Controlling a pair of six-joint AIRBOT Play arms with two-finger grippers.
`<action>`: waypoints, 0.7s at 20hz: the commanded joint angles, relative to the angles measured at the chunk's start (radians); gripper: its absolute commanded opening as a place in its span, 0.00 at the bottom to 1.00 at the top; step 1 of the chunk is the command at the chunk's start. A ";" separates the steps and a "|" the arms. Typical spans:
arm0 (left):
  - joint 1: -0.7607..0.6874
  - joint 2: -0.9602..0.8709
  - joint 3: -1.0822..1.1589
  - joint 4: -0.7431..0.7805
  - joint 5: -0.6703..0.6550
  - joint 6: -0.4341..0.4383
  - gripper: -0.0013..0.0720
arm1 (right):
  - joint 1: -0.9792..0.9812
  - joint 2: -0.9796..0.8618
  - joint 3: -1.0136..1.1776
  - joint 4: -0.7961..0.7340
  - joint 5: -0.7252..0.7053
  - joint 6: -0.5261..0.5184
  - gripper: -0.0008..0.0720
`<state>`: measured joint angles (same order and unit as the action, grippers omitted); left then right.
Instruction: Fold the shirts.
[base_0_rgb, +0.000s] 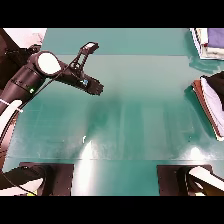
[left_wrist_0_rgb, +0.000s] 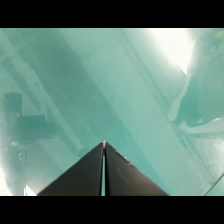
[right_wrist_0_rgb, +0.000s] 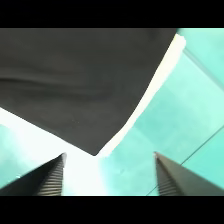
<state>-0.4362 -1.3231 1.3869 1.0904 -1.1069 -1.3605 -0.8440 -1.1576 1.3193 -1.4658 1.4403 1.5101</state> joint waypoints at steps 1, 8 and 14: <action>0.000 0.001 0.000 0.002 -0.002 0.000 0.05 | 0.025 0.038 -0.030 0.179 -0.034 0.023 0.73; 0.000 0.001 0.000 0.001 0.032 0.000 0.05 | 0.469 0.048 -0.031 0.347 -0.077 0.022 0.73; 0.000 0.001 0.000 0.000 0.113 0.000 0.05 | 0.783 0.047 -0.031 0.337 -0.106 -0.086 0.04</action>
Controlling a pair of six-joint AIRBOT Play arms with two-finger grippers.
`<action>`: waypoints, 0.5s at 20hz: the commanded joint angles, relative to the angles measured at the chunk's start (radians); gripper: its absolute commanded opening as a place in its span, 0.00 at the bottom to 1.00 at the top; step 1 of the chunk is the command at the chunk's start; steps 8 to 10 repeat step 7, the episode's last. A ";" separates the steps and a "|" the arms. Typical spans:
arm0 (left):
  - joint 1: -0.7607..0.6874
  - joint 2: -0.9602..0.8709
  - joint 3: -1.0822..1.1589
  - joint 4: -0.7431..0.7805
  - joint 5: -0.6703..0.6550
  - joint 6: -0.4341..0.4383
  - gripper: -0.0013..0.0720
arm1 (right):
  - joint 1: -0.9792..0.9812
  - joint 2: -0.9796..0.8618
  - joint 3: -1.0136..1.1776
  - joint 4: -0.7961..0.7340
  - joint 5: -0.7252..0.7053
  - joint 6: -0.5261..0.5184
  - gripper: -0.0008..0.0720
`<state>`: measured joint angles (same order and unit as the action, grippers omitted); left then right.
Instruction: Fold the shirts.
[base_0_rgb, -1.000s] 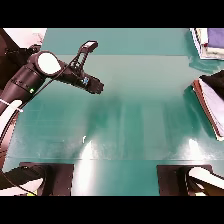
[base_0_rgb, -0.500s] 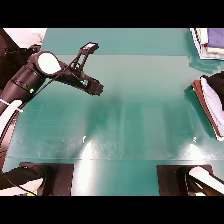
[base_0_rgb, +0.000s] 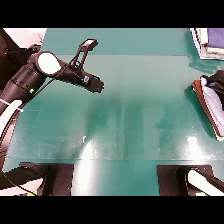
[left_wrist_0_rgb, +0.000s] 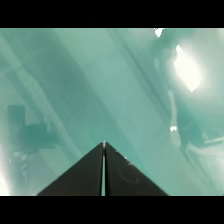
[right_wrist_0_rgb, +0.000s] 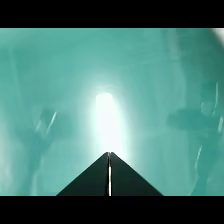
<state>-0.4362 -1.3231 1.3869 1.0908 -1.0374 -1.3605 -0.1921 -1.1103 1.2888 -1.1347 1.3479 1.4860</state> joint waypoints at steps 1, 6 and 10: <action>0.000 0.001 0.000 0.000 0.053 0.000 0.05 | 0.152 0.000 0.000 0.006 -0.014 -0.066 0.04; 0.000 0.001 0.000 0.000 0.088 0.000 0.05 | 0.179 0.000 0.000 0.006 -0.013 -0.066 0.04; 0.000 0.001 0.000 0.000 0.087 0.000 0.05 | 0.179 0.000 0.000 0.006 -0.013 -0.066 0.04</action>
